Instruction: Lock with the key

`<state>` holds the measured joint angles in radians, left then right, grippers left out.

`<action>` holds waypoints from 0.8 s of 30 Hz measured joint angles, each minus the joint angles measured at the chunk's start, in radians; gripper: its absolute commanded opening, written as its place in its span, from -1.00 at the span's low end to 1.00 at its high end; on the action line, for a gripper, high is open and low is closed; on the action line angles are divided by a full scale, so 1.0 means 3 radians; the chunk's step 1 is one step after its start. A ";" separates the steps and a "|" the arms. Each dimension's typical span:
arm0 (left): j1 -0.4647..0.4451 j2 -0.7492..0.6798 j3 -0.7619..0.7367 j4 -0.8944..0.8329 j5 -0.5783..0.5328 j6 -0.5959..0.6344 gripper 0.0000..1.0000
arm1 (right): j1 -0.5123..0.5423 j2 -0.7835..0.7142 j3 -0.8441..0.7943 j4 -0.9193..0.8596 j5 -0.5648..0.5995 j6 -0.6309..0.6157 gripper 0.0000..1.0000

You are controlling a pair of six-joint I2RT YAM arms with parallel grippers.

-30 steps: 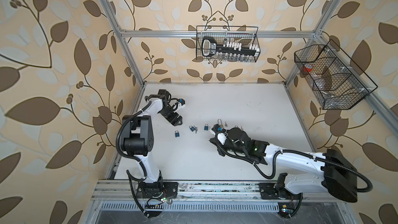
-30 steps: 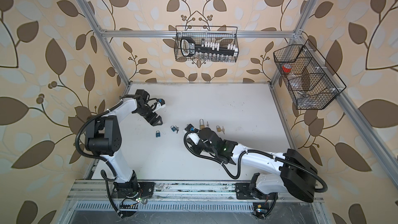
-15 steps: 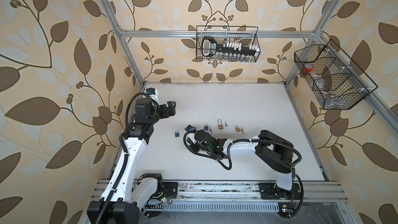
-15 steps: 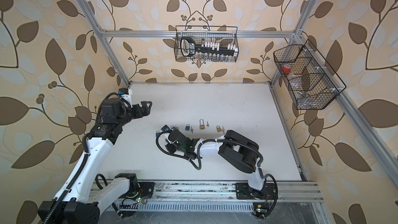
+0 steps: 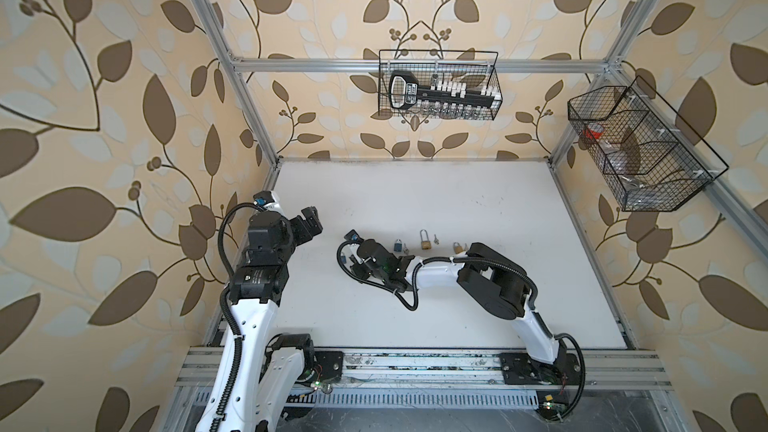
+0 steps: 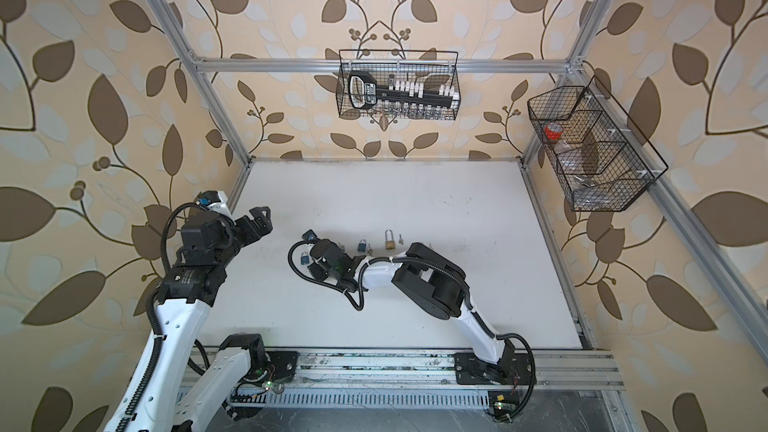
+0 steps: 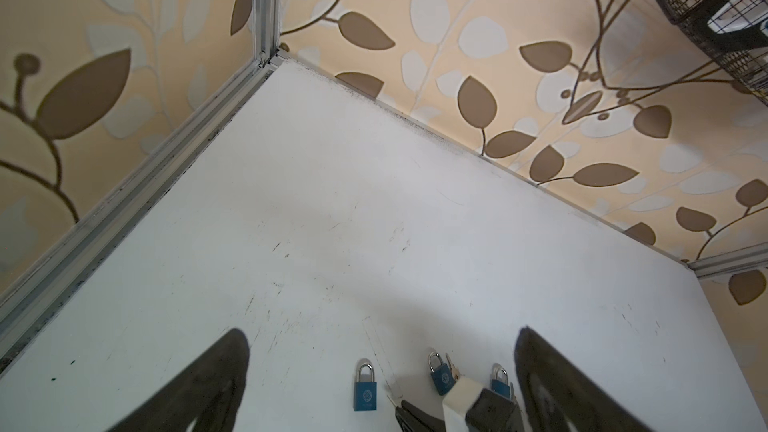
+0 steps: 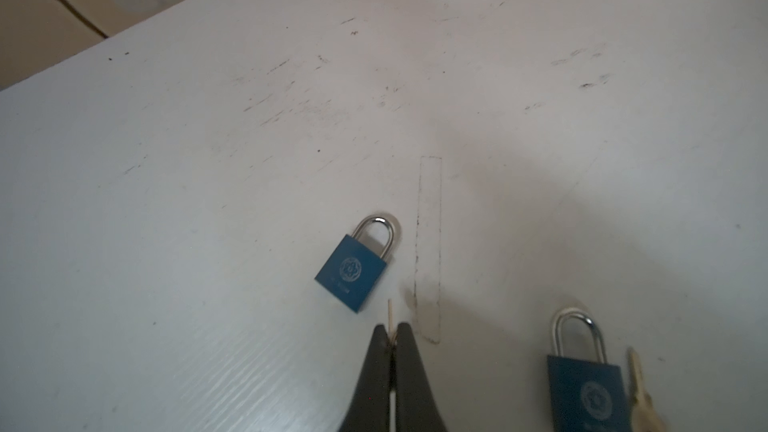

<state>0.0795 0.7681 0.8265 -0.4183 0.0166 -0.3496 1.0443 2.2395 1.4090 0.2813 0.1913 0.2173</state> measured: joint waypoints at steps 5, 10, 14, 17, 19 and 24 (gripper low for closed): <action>0.0000 -0.0005 -0.0027 -0.0019 -0.0003 0.0001 0.98 | -0.0029 0.0102 0.0113 -0.0069 0.0001 0.0014 -1.00; 0.0000 -0.0008 -0.0050 -0.0070 -0.0003 0.0003 0.98 | -0.0045 0.0154 0.0168 -0.0127 -0.0001 0.0038 -0.82; 0.0000 -0.0008 -0.0050 -0.0084 -0.0003 -0.0001 0.98 | -0.0060 0.0150 0.0165 -0.0155 -0.0006 0.0067 -0.48; -0.0001 -0.0008 -0.0050 -0.0066 0.0018 -0.0018 0.98 | -0.0078 0.0034 0.0047 -0.0132 -0.0047 0.0060 -0.19; -0.0001 -0.0005 -0.0050 -0.0048 0.0039 -0.0069 0.98 | -0.0098 -0.0163 -0.0123 -0.0088 -0.0090 0.0064 -0.13; -0.0089 0.0000 -0.0050 -0.0011 0.0001 -0.0156 0.98 | -0.0173 -0.1036 -0.0806 0.0216 -0.0112 0.0080 0.15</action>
<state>0.0528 0.7681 0.8116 -0.4217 0.0170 -0.3965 0.9924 1.9285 1.1671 0.3462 0.1577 0.2413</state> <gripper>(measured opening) 0.989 0.522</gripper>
